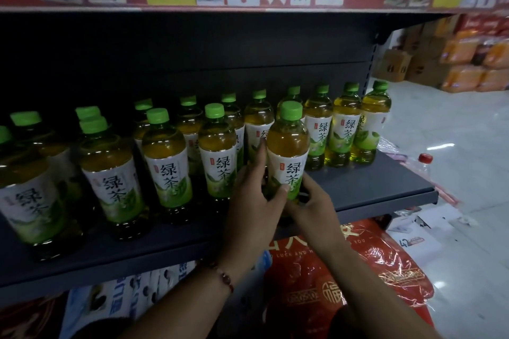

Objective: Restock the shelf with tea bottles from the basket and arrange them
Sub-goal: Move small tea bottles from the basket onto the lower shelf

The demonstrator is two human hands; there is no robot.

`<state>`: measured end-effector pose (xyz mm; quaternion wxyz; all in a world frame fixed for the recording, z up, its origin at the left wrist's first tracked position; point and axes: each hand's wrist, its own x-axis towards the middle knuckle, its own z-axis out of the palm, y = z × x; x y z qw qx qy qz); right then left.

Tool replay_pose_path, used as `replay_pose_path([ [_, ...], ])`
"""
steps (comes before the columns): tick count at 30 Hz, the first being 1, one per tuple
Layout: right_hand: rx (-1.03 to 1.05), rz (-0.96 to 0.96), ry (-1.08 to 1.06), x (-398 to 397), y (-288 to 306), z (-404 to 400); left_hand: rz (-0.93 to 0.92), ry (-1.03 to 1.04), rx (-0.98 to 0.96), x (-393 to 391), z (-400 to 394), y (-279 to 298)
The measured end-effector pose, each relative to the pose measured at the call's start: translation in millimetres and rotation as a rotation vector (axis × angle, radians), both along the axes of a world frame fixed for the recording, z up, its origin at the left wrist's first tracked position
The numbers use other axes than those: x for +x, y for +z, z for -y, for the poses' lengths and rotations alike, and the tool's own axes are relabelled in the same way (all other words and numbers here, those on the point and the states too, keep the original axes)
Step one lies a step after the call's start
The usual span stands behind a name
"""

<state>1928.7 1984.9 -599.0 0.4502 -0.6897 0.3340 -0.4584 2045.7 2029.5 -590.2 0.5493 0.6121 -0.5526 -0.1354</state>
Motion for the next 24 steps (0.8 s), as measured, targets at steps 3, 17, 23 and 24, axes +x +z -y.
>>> replay_pose_path([
  [3, 0.010, -0.052, -0.018, 5, -12, 13, 0.002, 0.027, 0.033, 1, 14, -8],
  [17, -0.069, -0.316, -0.038, 4, -3, 22, 0.127, 0.029, 0.121, -1, 9, -6],
  [23, -0.350, -0.910, -0.041, -25, 56, -10, 0.674, 0.095, 0.322, 13, -57, 28],
  [24, -0.395, -0.988, -0.028, -31, 71, -19, 0.742, 0.123, 0.348, 14, -70, 39],
])
